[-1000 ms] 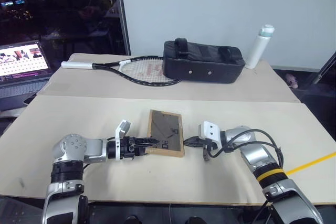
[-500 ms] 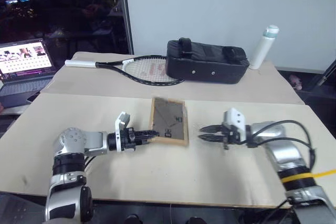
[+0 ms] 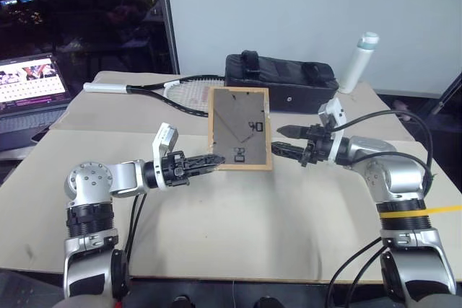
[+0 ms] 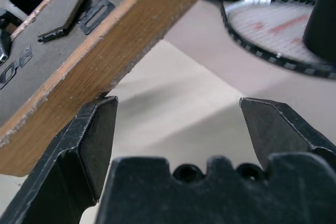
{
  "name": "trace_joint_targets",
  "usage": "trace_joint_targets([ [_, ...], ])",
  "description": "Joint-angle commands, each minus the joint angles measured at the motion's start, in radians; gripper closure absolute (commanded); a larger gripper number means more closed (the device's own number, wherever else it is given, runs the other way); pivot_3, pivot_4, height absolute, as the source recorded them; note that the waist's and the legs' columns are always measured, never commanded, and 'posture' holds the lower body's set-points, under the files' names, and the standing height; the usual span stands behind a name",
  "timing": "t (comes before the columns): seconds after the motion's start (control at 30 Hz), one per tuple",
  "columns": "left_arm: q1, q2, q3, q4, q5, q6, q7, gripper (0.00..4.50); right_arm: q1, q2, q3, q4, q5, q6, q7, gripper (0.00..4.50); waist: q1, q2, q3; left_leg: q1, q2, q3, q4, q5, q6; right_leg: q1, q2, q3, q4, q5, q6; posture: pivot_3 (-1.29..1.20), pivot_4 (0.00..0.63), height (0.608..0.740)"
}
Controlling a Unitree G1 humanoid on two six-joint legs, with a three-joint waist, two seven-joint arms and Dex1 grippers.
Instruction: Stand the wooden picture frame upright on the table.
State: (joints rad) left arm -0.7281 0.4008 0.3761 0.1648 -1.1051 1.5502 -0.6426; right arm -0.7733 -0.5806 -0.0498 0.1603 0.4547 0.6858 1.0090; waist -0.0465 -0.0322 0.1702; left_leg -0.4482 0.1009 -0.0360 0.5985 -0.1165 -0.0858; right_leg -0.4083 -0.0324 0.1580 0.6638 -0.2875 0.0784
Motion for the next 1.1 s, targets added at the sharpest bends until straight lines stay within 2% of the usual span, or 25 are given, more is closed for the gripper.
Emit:
trace_joint_targets([
  [0.03,-0.017,0.011,-0.005,-0.036,0.011,-0.045,0.01,3.35,-0.063,-0.088,-0.008,-0.007,-0.005,0.022,0.032,0.1,0.003,0.0,0.0,-0.001,0.0,0.0,0.0,0.0,0.0,-0.001,0.0,0.0,0.0,0.0,0.0,0.0,0.15,0.696],
  [0.13,0.001,0.052,-0.033,-0.046,0.058,-0.129,-0.03,3.35,-0.08,-0.171,-0.02,0.022,-0.003,0.043,0.076,0.1,0.004,0.0,0.0,-0.004,0.0,0.0,0.0,0.0,0.0,-0.004,0.0,0.0,0.0,0.0,0.0,0.0,0.15,0.696],
  [0.23,-0.014,0.059,-0.026,0.04,0.126,-0.217,0.005,3.35,-0.106,-0.193,-0.053,-0.009,0.074,0.111,0.106,0.1,0.002,0.0,0.0,-0.007,0.0,0.0,0.0,0.0,0.0,-0.009,0.0,0.0,0.001,0.0,0.0,0.0,0.15,0.696],
  [0.33,0.005,0.047,-0.042,0.033,0.134,-0.234,-0.006,3.35,-0.119,-0.145,-0.056,-0.091,0.136,0.173,0.079,0.1,-0.006,0.0,0.0,-0.008,0.0,0.0,-0.001,0.0,0.0,-0.011,0.0,0.0,0.002,0.002,-0.004,0.0,0.15,0.696],
  [0.43,0.012,0.023,-0.046,0.018,0.126,-0.217,0.004,3.35,-0.112,-0.112,-0.035,-0.127,0.135,0.18,0.05,0.1,-0.005,0.0,0.0,-0.009,0.0,0.0,-0.001,0.0,0.0,-0.012,0.0,0.0,0.003,0.003,-0.005,0.0,0.15,0.696],
  [0.6,0.031,-0.03,-0.07,-0.025,0.112,-0.181,0.023,3.35,-0.12,0.016,0.049,-0.084,0.077,0.104,-0.012,0.1,0.001,0.001,0.0,-0.011,0.0,0.0,0.0,0.0,0.0,-0.012,0.0,0.0,0.002,0.003,-0.005,0.0,0.15,0.696],
  [0.7,0.033,-0.042,-0.073,-0.032,0.12,-0.172,0.034,3.35,-0.134,0.052,0.075,-0.034,0.039,0.061,-0.026,0.1,0.001,0.001,0.0,-0.011,0.0,-0.001,0.0,0.001,0.0,-0.013,0.0,-0.001,0.003,0.004,-0.006,0.0,0.15,0.696],
  [0.87,0.033,-0.056,-0.075,-0.049,0.102,-0.141,0.038,3.35,-0.134,0.084,0.115,-0.009,0.025,0.02,0.014,0.1,0.003,0.001,0.0,-0.011,0.0,-0.001,0.0,0.001,0.0,-0.013,0.0,-0.001,0.003,0.004,-0.007,0.0,0.15,0.696],
  [1.1,0.027,-0.06,-0.08,-0.036,0.104,-0.133,0.038,3.35,-0.094,0.093,0.145,-0.098,0.08,0.03,0.124,0.1,0.002,0.001,0.0,-0.011,0.0,-0.002,0.0,0.001,-0.001,-0.012,0.0,-0.002,0.004,0.004,-0.007,0.0,0.15,0.696],
])
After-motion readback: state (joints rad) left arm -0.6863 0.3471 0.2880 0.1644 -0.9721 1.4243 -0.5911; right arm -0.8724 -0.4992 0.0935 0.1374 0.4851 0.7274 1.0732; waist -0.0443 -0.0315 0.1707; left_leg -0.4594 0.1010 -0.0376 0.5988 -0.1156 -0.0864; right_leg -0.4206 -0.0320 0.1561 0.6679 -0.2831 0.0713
